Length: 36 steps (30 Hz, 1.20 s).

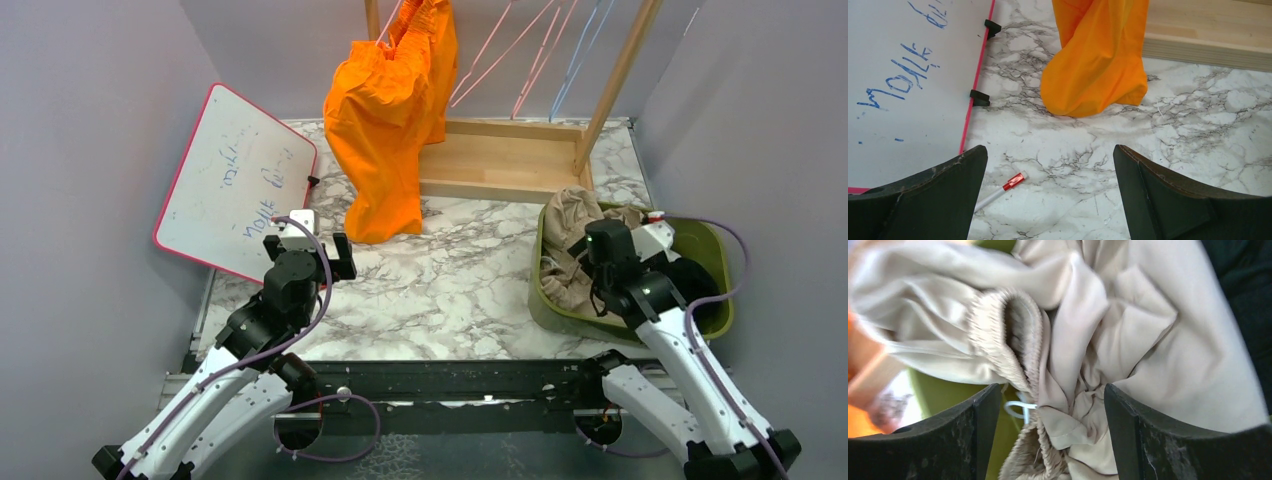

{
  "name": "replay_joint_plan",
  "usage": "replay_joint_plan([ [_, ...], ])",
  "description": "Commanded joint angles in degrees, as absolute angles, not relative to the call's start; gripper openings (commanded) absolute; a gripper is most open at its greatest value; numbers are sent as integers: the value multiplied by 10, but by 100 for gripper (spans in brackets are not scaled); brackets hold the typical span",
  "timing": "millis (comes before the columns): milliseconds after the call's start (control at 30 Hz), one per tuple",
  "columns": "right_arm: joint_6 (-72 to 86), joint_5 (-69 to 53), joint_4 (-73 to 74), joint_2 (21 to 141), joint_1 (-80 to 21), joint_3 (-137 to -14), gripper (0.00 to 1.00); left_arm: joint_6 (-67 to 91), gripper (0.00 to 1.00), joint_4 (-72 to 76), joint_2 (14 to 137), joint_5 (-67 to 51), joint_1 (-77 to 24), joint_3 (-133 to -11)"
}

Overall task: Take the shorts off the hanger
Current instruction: Place the shorts in the basket.

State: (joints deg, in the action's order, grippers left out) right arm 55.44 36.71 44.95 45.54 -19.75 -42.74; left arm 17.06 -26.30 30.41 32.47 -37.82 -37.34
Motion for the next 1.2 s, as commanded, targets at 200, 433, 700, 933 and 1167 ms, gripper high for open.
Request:
replay_joint_plan([
  [200, 328, 381, 340, 353, -194, -509, 62, 167, 99, -262, 305, 313, -374, -369],
  [433, 283, 328, 291, 548, -193, -568, 53, 167, 99, -262, 309, 313, -374, -370],
  [700, 277, 216, 238, 685, -110, -561, 61, 169, 99, -262, 300, 316, -374, -368],
  [933, 330, 211, 220, 614, -69, -424, 44, 168, 99, -261, 296, 319, -375, -368],
  [1167, 302, 95, 212, 578, -62, -415, 61, 166, 99, -262, 302, 310, -374, -369],
])
